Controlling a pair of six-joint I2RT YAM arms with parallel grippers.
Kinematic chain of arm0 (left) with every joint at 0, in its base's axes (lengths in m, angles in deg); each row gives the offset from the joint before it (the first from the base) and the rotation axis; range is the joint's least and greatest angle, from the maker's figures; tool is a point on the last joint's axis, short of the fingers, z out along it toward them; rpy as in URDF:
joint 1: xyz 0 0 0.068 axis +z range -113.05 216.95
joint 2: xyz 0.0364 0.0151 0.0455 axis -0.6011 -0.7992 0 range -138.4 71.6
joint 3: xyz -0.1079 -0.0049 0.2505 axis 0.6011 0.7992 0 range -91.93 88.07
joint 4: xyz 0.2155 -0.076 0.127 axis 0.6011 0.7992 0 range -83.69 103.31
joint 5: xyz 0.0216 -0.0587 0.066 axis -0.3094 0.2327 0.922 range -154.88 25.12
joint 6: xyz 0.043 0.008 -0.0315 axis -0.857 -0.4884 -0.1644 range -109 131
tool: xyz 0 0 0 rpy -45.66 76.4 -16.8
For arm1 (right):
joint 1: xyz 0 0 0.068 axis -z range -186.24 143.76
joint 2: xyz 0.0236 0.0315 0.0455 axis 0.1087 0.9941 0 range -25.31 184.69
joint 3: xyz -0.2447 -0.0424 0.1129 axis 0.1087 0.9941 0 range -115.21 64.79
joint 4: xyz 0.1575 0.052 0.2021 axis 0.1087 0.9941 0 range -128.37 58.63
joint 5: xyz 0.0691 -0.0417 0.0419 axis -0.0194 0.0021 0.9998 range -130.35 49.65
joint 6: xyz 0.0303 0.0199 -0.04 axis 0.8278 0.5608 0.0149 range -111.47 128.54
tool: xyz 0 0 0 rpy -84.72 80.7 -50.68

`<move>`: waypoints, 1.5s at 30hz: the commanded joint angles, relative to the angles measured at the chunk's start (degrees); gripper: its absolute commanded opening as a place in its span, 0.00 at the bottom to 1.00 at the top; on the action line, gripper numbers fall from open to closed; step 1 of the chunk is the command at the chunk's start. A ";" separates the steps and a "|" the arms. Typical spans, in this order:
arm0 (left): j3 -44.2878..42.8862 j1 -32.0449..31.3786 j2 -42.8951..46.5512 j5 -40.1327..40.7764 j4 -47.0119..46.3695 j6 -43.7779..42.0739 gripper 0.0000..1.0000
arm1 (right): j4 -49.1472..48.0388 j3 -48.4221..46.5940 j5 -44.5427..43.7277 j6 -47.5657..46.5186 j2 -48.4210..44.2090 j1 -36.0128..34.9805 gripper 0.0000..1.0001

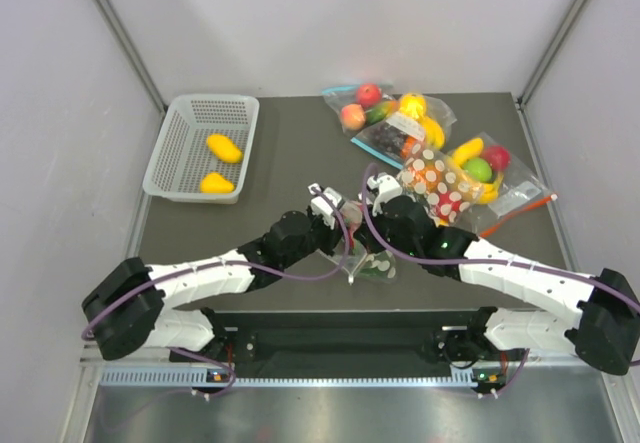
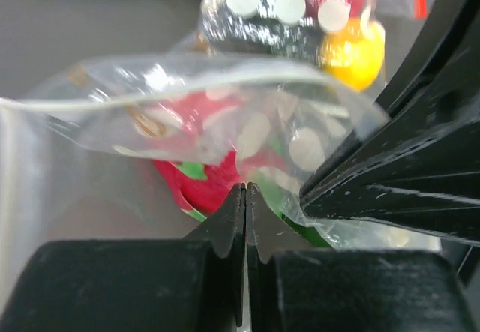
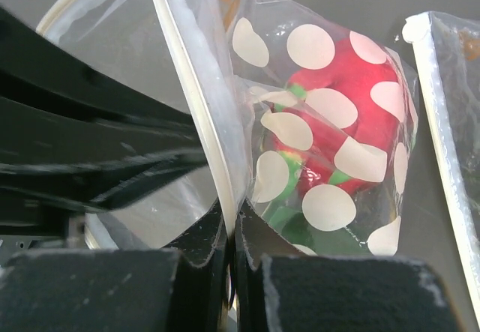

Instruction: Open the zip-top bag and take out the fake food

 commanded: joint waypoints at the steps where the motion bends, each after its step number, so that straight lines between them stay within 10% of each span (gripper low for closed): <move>1: -2.01 -0.27 -4.29 -3.35 0.76 2.72 0.03 | 0.17 -2.94 -1.34 0.23 -1.40 -0.51 0.00; 12: -2.02 -1.15 -11.51 -4.75 -5.56 8.52 0.37 | 0.96 -2.41 -1.26 0.59 -3.34 -0.60 0.00; 33: -9.13 -3.44 -21.70 3.33 -1.26 13.44 0.49 | -2.11 -0.13 1.73 1.03 -3.51 -0.60 0.00; 36: -9.57 -3.44 -22.23 5.26 -1.52 13.71 0.41 | -2.38 0.05 2.00 0.94 -3.60 -0.68 0.00; 40: -9.57 -3.44 -22.68 5.71 -1.44 12.92 0.03 | -2.47 0.40 1.91 0.76 -4.04 -0.60 0.00; 45: -8.17 -3.44 -19.08 5.79 0.23 11.95 0.00 | -1.85 1.10 1.03 0.50 -5.00 -0.60 0.00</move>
